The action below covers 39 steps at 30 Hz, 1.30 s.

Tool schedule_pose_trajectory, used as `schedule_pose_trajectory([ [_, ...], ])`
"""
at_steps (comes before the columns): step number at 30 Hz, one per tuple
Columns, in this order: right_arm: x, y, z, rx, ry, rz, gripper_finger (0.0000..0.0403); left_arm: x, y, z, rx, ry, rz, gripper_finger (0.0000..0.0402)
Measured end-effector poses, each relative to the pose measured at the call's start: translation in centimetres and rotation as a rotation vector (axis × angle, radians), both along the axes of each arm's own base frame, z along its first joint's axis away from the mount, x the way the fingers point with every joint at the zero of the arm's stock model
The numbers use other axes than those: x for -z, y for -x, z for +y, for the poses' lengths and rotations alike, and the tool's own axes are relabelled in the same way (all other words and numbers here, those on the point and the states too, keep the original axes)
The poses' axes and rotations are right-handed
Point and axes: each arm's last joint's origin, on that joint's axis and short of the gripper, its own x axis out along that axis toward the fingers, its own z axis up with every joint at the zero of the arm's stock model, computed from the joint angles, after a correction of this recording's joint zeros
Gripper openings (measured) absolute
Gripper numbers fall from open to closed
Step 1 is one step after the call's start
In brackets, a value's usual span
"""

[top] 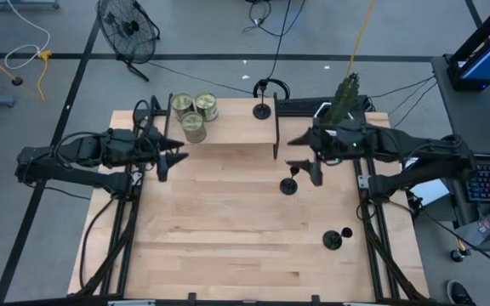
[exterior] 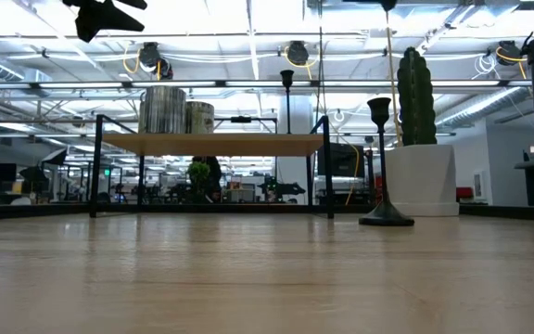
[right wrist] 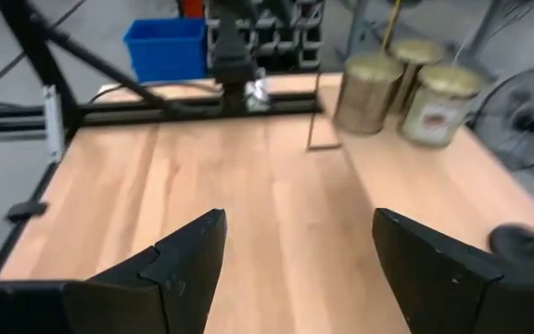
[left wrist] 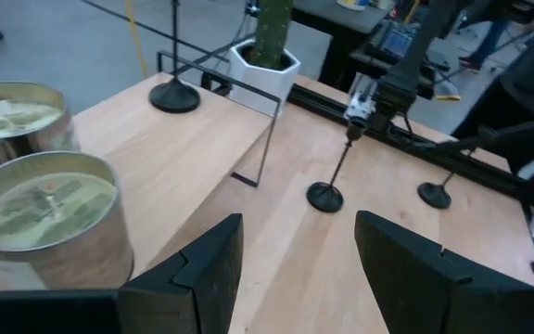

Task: Pick & Place candle stick holders
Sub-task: Put the top black candle holder on the shelf

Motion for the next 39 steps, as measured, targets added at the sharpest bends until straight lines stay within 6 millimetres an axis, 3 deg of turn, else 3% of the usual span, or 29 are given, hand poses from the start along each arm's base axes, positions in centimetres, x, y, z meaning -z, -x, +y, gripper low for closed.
schedule_pose_trajectory([
  [9, 0.3, 1.6, 2.3, -0.082, -0.062, 0.027, 0.0265, 0.0, -0.1, -0.2, 0.075, 0.025, 0.0, 0.0216],
  [21, 6.9, 4.9, 3.1, -0.072, -0.265, -0.061, 0.0265, 0.0, -0.1, -0.2, 0.084, 0.019, 0.003, 0.0216],
  [29, 8.8, 6.7, 2.8, -0.071, -0.302, -0.16, 0.0267, 0.0, -0.1, -0.2, 0.084, 0.017, 0.003, 0.0216],
  [39, 11.0, 6.4, 2.8, -0.086, -0.316, -0.258, 0.0267, 0.0, -0.1, -0.2, 0.084, 0.018, 0.003, 0.0216],
])
